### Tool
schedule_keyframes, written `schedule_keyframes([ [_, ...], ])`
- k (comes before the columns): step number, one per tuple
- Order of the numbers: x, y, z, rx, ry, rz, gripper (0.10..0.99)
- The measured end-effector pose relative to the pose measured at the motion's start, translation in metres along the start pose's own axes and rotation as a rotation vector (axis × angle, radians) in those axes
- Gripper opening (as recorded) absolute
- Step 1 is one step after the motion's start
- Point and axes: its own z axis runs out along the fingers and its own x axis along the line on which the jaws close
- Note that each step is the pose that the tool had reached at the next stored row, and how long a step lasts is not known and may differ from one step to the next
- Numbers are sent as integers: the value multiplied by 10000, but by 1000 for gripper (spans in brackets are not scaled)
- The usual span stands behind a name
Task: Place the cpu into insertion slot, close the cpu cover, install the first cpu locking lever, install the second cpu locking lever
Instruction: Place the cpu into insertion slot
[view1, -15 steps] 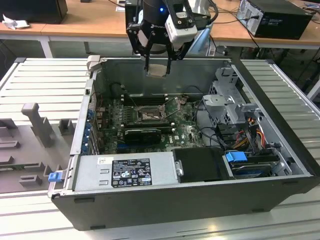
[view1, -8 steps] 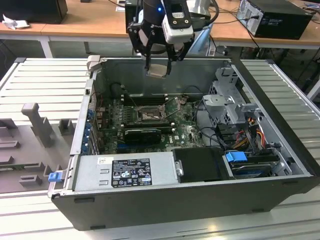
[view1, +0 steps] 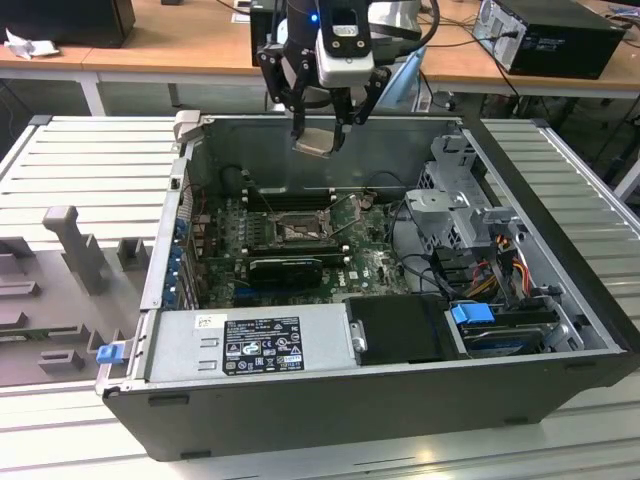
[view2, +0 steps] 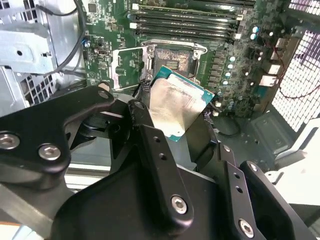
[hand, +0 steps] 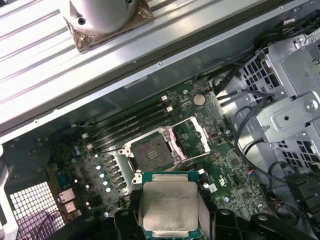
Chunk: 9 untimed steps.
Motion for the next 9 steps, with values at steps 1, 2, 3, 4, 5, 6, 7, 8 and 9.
schedule_keyframes([
  [1,0,0,0,1,-7,71,529],
  [2,0,0,-1,9,-24,208,529],
  [3,0,0,0,12,-36,313,529],
  [4,0,0,0,14,-45,390,529],
  [5,0,0,0,17,-55,478,529],
  [6,0,0,0,18,-63,561,529],
  [7,0,0,0,22,-77,685,529],
  [8,0,0,1,29,-92,800,529],
  [9,0,0,0,29,-100,887,529],
])
